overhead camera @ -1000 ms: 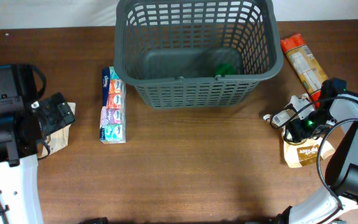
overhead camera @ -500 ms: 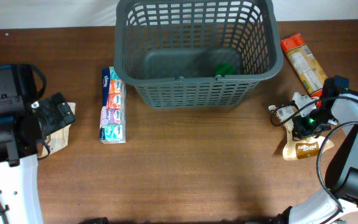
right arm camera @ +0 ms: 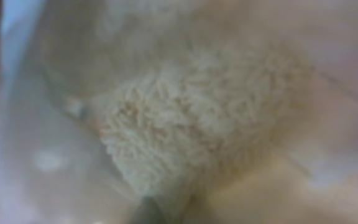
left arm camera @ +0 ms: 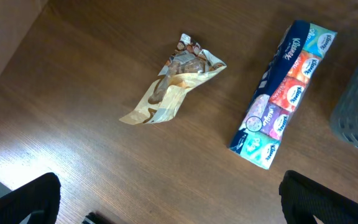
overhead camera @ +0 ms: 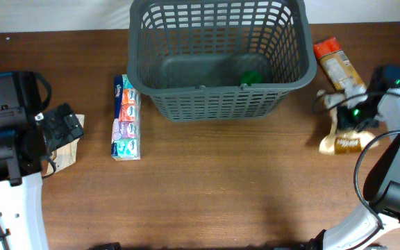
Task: Pack container
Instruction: 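Lift the rice bag with the right gripper and carry it into the basket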
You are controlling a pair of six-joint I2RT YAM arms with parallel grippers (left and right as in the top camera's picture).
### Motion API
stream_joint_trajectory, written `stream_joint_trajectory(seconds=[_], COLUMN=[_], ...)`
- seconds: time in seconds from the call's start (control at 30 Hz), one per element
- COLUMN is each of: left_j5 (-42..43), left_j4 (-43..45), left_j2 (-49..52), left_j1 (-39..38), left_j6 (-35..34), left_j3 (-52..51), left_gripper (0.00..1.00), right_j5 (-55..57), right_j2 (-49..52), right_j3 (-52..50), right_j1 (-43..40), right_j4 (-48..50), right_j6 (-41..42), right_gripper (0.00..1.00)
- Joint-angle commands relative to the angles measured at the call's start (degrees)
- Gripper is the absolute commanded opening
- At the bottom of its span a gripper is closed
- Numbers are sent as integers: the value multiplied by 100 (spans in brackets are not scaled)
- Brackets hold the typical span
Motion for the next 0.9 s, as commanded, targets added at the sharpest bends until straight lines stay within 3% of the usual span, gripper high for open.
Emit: stream_joint_trajectory(seconds=[0.0,0.33,0.5,0.67,0.87], left_j5=[20,24,24,22,22], left_j4=[17,15,37,50,105], left_j2=[17,17,17,17,17], left_j1=[28,28,28,28,28], left_j6=[-13,-13,-13,-13,-13], left_j3=[66,66,66,66,66], left_gripper=[100,100,100,100,99], right_j5=[-4,-1292,-2583,-2830,-2634], right_j2=[-105,-105,-105,-105,-83], right_j3=[1150,4874,6481,7217,7311], right_j1=[15,24,258,898,2319], right_j4=[-365,-1996,-1794,-1130,-389], right_j6=[713,1137,1840,2470,2514], right_gripper=[4,4,4,4,4])
